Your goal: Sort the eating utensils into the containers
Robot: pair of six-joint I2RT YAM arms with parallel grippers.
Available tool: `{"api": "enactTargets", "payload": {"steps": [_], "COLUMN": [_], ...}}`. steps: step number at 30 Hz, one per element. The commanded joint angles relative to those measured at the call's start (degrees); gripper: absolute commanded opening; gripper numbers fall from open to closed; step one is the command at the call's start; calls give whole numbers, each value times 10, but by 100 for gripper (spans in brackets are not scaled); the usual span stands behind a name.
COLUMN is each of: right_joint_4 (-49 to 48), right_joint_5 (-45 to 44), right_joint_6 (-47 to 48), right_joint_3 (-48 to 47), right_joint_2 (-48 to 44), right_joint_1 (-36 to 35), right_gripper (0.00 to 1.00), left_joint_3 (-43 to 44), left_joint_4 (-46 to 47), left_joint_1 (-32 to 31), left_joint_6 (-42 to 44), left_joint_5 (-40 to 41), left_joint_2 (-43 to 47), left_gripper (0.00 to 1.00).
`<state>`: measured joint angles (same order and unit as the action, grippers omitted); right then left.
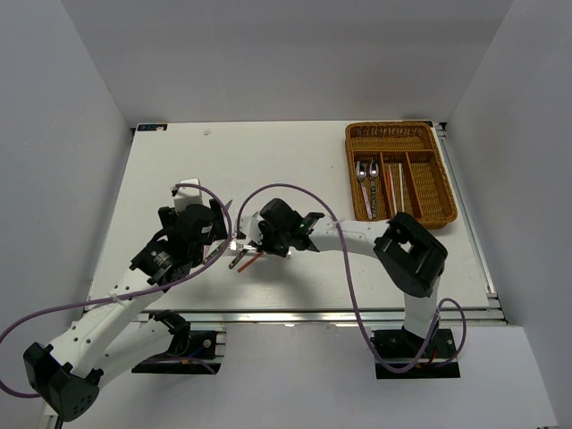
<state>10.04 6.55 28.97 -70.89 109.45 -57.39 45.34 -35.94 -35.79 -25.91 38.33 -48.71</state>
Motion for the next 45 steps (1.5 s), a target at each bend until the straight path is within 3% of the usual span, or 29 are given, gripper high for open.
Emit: {"api": "enactTargets", "payload": {"steps": [1,5,8,13,16,18,21,24,27,38,39,40,44,45], "right_joint_4": [-63,-120,-120,-66,-113,-108,-146,-200,-237,-227,-221,-213,-184,-181], "right_joint_5": [13,8,-49,-158,-265,-263,-260,-218,-247,-241,-240,-239,-250,-249], "right_joint_6": [-8,-60,-104,-118,-127,-163,-156,-153,-133,-153,-160,-167,-196,-205], "right_joint_3": [28,80,95,88,105,91,94,104,111,97,92,86,73,71], "right_joint_2": [-88,-159,-207,-260,-276,-263,-243,-226,-196,-107,-97,-93,-95,-109], "right_joint_1": [3,48,115,291,400,485,552,602,619,628,628,627,628,628], "right_gripper": [0,0,0,0,0,0,0,0,0,0,2,13,36,66], "left_joint_3": [-2,-2,-2,-4,-7,-8,-8,-7,-9,-14,-14,-16,-17,-17], "left_joint_4": [0,-2,-2,5,12,15,18,20,19,28,30,30,29,29], "left_joint_1": [2,2,2,2,2,2,2,2,2,2,2,2,2,2], "left_joint_6": [1,0,0,3,10,12,16,19,17,22,22,22,22,22], "left_joint_5": [1,3,3,-11,-29,-38,-50,-62,-62,-82,-82,-82,-84,-83], "left_joint_2": [3,8,13,37,49,51,51,55,70,87,87,89,85,84], "left_gripper": [98,98,98,98,98,98,98,98,98,98,98,98,98,98]}}
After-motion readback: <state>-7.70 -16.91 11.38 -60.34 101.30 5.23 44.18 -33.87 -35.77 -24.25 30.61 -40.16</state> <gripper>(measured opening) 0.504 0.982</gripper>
